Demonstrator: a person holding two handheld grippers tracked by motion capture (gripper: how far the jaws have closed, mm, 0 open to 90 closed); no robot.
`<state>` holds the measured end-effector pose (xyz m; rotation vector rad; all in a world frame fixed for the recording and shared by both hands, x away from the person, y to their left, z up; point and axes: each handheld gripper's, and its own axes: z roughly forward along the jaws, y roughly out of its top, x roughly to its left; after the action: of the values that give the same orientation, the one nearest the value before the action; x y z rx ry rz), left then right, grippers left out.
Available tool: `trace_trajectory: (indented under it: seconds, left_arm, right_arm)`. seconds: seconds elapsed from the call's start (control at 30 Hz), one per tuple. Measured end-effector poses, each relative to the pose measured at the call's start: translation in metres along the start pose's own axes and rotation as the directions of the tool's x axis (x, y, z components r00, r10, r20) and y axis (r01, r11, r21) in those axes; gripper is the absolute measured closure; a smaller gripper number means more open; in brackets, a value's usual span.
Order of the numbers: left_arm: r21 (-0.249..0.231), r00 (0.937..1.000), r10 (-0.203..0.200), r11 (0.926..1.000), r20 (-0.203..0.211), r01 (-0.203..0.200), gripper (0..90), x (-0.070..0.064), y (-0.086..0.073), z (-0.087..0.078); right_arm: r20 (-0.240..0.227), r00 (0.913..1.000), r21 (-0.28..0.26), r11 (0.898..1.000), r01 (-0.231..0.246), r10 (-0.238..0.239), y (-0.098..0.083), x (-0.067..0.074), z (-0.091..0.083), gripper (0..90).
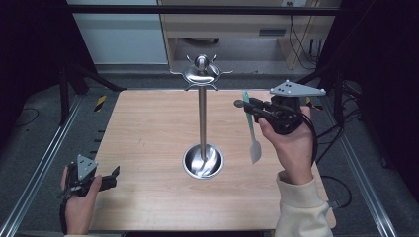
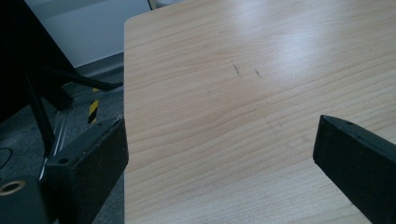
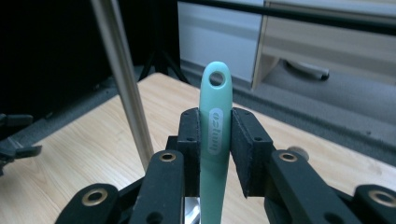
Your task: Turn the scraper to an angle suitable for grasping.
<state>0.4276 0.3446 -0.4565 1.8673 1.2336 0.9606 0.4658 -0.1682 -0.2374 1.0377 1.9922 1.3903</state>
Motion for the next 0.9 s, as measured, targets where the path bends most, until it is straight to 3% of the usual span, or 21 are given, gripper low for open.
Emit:
trace_trajectory:
  seconds: [0.4,0.9]
  left_arm:
    - [0.001,1.0,0.0,1.0,-0.001,0.0,3.2,0.0,0.0,-0.001]
    - [-0.005,1.0,0.001,1.0,0.01,-0.001,3.3,0.0,0.001,0.0]
  right_arm:
    - [-0.017,0.9992,-0.105,0.994,0.035,-0.037,0.008,0.012,-0.027,74.2]
    - [-0.045,0.9951,-0.149,0.986,0.08,-0.087,0.013,0.029,-0.032,74.1]
